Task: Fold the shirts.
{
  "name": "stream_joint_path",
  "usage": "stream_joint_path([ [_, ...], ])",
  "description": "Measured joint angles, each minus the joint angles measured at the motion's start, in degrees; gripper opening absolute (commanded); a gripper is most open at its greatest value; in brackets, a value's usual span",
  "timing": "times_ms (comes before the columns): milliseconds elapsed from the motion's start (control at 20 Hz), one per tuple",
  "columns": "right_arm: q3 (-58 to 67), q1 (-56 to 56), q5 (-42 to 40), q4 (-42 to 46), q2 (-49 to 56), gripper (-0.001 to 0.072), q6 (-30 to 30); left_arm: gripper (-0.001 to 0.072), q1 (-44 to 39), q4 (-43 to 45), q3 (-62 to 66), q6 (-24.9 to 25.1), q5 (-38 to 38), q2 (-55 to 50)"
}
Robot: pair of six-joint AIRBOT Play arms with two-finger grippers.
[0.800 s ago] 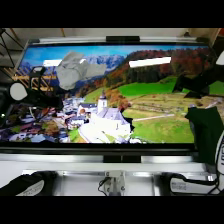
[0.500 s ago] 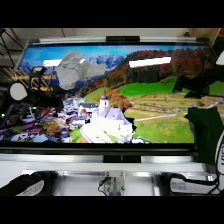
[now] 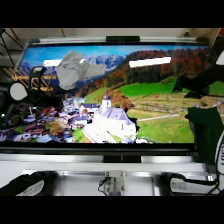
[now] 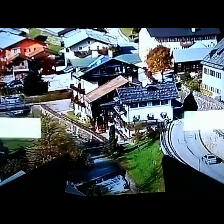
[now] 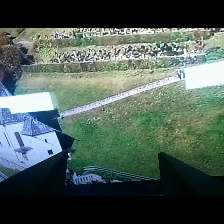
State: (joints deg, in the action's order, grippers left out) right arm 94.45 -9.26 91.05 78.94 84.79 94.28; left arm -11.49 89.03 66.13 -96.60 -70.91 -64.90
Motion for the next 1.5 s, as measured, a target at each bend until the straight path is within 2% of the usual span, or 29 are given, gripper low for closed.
stream_joint_path([
  [200, 0.00, 0.02, -1.77, -1.14, 0.00, 0.0666, 0.94, 0.0712, 0.00, -1.66, -0.17, -3.85, 6.14, -0.02],
  [450, 0.00, 0.02, -7.08, -2.25, 0.00, 0.0666, 1.31, 0.0711, 0.26, -7.28, -0.07, -7.80, 25.35, -0.79],
  [550, 0.00, 0.00, -9.51, -2.36, 0.00, 0.0666, 1.36, 0.0712, 2.27, -8.26, 1.09, -10.64, 30.45, -3.50],
  [650, 0.00, 0.07, -11.50, -2.47, 0.00, 0.0666, 1.42, 0.0712, 6.01, -8.96, 3.76, -13.46, 31.32, -9.40],
  [800, 0.00, 0.44, -13.00, -2.56, 0.00, 0.0666, 1.01, 0.0713, 11.30, -13.31, 9.70, -15.15, 29.44, -20.79],
  [1100, 0.00, 0.83, -13.90, -3.98, 0.00, 0.0666, -1.16, 0.0702, 13.79, -26.80, 20.04, -11.39, 30.97, -39.52],
  [1150, 0.00, 0.85, -13.81, -4.04, 0.00, 0.0666, -1.49, 0.0568, 13.64, -28.06, 20.70, -11.13, 32.24, -41.09],
  [1200, 0.00, 0.90, -13.73, -4.17, 0.00, 0.0666, -1.53, 0.0335, 13.53, -29.29, 21.18, -11.13, 33.44, -42.25],
  [1250, 0.00, 0.90, -13.57, -4.26, 0.00, 0.0666, -1.66, 0.0037, 13.40, -30.47, 21.55, -11.17, 34.32, -43.15],
  [1350, 0.00, 0.90, -13.00, -4.44, 0.00, 0.0666, -2.08, 0.0038, 13.29, -32.98, 22.12, -11.10, 35.10, -43.56],
  [1500, 0.00, 0.90, -10.21, -4.74, -0.13, 0.0665, -3.67, 0.0037, 12.61, -35.89, 22.69, -5.68, 35.60, -38.97],
])
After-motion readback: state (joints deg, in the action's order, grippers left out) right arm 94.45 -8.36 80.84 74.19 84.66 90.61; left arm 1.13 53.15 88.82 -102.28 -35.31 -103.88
